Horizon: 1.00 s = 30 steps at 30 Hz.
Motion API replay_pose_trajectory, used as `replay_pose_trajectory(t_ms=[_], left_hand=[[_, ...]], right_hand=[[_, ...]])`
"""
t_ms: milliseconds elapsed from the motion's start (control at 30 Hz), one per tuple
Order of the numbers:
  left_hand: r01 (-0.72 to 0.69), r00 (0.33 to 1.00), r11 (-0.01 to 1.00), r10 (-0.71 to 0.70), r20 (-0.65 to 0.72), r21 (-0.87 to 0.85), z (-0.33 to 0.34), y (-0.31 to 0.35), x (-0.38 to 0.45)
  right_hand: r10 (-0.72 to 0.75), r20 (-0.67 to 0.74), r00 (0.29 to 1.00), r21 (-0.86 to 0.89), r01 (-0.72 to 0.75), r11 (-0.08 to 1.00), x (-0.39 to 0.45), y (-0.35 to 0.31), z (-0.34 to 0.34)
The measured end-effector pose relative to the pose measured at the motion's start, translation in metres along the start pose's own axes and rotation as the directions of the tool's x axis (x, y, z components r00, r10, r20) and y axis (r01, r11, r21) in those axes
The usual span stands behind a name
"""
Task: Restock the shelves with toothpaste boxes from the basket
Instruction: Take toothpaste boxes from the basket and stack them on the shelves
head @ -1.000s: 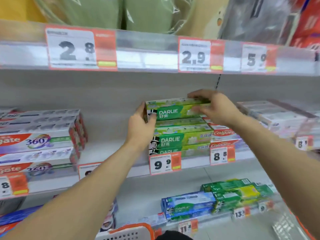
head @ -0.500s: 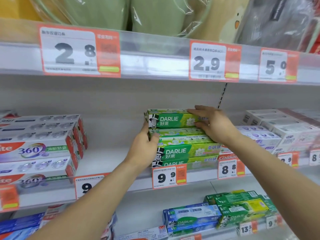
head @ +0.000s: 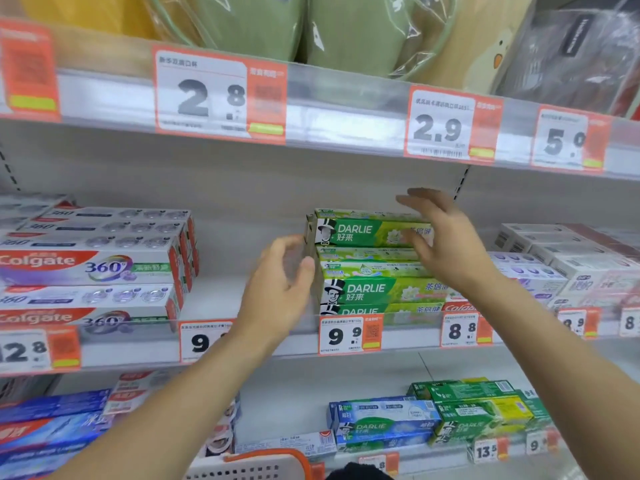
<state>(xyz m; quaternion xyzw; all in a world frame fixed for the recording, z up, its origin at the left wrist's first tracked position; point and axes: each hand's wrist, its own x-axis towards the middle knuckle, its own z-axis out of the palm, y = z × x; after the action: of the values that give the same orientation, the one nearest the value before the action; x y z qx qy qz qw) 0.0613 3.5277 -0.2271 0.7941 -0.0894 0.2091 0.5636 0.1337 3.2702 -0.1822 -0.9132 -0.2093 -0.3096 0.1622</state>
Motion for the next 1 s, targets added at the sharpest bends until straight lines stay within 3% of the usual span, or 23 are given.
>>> replay_pose_trajectory(t_ms=[67, 100, 167, 233, 300, 467, 567, 633, 700, 767, 833, 867, 900, 933, 1000], left_hand=[[-0.051, 0.997, 0.999, 0.051, -0.056, 0.014, -0.024, -0.014, -0.031], [-0.053, 0.997, 0.999, 0.053, -0.049, -0.002, -0.036, -0.022, -0.048], [0.003, 0.999, 1.0, -0.004, 0.05, 0.017, -0.059, -0.043, -0.083], [0.099, 0.971, 0.987, -0.124, 0.203, 0.129, -0.081, -0.079, -0.115], [0.196, 0.913, 0.948, -0.27, 0.306, 0.252, -0.101, -0.126, -0.148], [0.389, 0.677, 0.763, -0.617, 0.401, 0.517, -0.139, -0.241, -0.235], [0.473, 0.537, 0.599, -0.777, 0.328, 0.646, -0.162, -0.288, -0.289], [0.485, 0.501, 0.511, -0.827, 0.254, 0.709, -0.173, -0.302, -0.313], [0.528, 0.486, 0.468, -0.851, 0.2, 0.709, -0.177, -0.308, -0.327], [0.564, 0.448, 0.438, -0.874, 0.186, 0.7, -0.172, -0.314, -0.337], [0.617, 0.396, 0.403, -0.901, 0.177, 0.676, -0.164, -0.325, -0.348], [0.638, 0.365, 0.38, -0.915, 0.172, 0.669, -0.158, -0.33, -0.355], [0.641, 0.331, 0.361, -0.926, 0.181, 0.677, -0.151, -0.334, -0.363], [0.624, 0.31, 0.351, -0.931, 0.191, 0.698, -0.143, -0.337, -0.368], [0.57, 0.314, 0.327, -0.934, 0.168, 0.754, -0.127, -0.343, -0.373]], right_hand=[[-0.111, -0.097, 0.989, 0.098, 0.121, 0.988, -0.011, -0.043, -0.003], [-0.162, -0.046, 0.986, 0.181, 0.168, 0.969, -0.018, -0.067, -0.001], [-0.251, 0.213, 0.944, 0.367, 0.161, 0.916, -0.032, -0.115, 0.01], [-0.336, 0.486, 0.807, 0.477, 0.077, 0.876, -0.049, -0.158, 0.037], [-0.392, 0.646, 0.655, 0.518, 0.001, 0.855, -0.073, -0.194, 0.079], [-0.291, 0.868, 0.402, 0.419, -0.281, 0.863, -0.167, -0.253, 0.213], [-0.139, 0.959, 0.248, 0.249, -0.494, 0.833, -0.243, -0.268, 0.274], [-0.049, 0.983, 0.177, 0.148, -0.605, 0.782, -0.29, -0.276, 0.298], [-0.004, 0.984, 0.179, 0.121, -0.647, 0.753, -0.323, -0.286, 0.308], [0.103, 0.984, 0.149, 0.046, -0.756, 0.653, -0.354, -0.29, 0.332], [0.092, 0.987, 0.133, 0.032, -0.717, 0.697, -0.373, -0.286, 0.357], [0.124, 0.988, 0.095, -0.023, -0.698, 0.715, -0.377, -0.287, 0.364], [0.186, 0.981, 0.053, -0.086, -0.744, 0.663, -0.381, -0.287, 0.367], [0.249, 0.966, 0.063, -0.117, -0.757, 0.643, -0.381, -0.286, 0.369], [0.348, 0.922, 0.171, -0.123, -0.722, 0.681, -0.386, -0.276, 0.368]])
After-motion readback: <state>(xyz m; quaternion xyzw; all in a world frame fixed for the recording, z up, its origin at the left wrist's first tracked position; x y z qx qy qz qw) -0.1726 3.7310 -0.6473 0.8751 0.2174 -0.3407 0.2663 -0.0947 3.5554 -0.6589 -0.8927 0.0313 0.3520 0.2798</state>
